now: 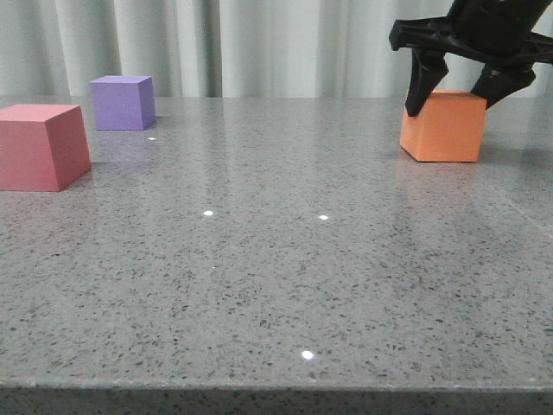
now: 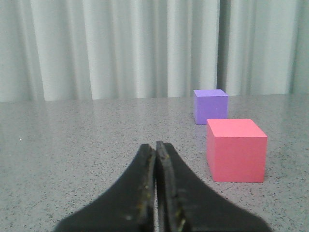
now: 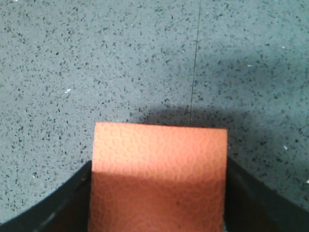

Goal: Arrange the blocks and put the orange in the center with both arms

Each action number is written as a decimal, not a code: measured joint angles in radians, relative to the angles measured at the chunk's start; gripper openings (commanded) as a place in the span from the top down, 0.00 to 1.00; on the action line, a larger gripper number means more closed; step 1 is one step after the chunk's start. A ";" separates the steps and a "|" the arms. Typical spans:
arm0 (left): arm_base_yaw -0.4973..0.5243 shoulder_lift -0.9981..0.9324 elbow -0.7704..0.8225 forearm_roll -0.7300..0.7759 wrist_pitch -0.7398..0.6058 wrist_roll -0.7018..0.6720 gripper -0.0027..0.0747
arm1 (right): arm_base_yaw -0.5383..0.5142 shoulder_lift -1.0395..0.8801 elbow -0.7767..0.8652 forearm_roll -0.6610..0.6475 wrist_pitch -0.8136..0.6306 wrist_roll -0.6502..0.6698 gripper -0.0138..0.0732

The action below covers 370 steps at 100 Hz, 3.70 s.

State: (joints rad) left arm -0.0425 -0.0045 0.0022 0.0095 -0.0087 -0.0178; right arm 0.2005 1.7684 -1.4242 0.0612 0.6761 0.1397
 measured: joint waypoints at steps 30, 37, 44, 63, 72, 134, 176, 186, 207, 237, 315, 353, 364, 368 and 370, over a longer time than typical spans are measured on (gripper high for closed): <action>0.000 0.000 0.000 0.000 0.000 0.000 0.99 | 0.025 0.000 -0.072 0.000 0.069 0.012 0.49; 0.000 0.000 0.000 0.000 0.000 0.000 0.99 | 0.050 0.000 -0.112 0.000 0.082 0.036 0.49; 0.000 0.000 0.000 0.000 0.000 0.000 0.99 | 0.083 0.000 -0.147 -0.005 0.084 0.075 0.49; 0.000 0.000 0.000 0.000 0.000 0.000 0.99 | 0.197 0.021 -0.228 -0.053 0.079 0.234 0.49; 0.000 0.000 0.000 0.000 0.000 0.000 0.99 | 0.254 0.063 -0.278 -0.096 0.079 0.300 0.49; 0.000 0.000 0.000 0.000 0.000 0.000 0.99 | 0.471 0.342 -0.568 -0.355 0.177 0.635 0.49; 0.000 0.000 0.000 0.000 0.000 0.000 0.99 | 0.471 0.365 -0.568 -0.359 0.165 0.641 0.14; 0.000 0.000 0.000 0.000 0.000 0.000 0.99 | 0.471 0.365 -0.568 -0.360 0.165 0.641 0.15; 0.000 0.000 0.000 0.000 0.000 0.000 0.99 | 0.471 0.356 -0.568 -0.360 0.180 0.628 0.15; 0.000 0.000 0.000 0.000 0.000 0.000 0.99 | 0.457 0.227 -0.568 -0.362 0.194 0.442 0.15; 0.000 0.000 0.000 0.000 0.000 0.000 0.99 | 0.017 -0.462 0.146 -0.399 0.077 0.250 0.15; 0.000 0.000 0.000 0.000 0.000 0.000 0.99 | -0.112 -0.878 0.525 -0.393 0.030 0.246 0.15; 0.000 0.000 0.000 0.000 0.000 0.000 0.99 | -0.112 -0.994 0.633 -0.391 0.010 0.244 0.15; 0.000 0.000 0.000 0.000 0.000 0.000 0.99 | -0.112 -1.038 0.663 -0.391 0.002 0.244 0.15; 0.000 0.000 0.000 0.000 0.000 0.000 0.99 | -0.112 -1.052 0.681 -0.391 0.000 0.244 0.15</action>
State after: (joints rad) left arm -0.0425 -0.0045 0.0022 0.0095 -0.0087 -0.0178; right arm 0.0885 0.7159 -0.7436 -0.3297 0.6761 0.3837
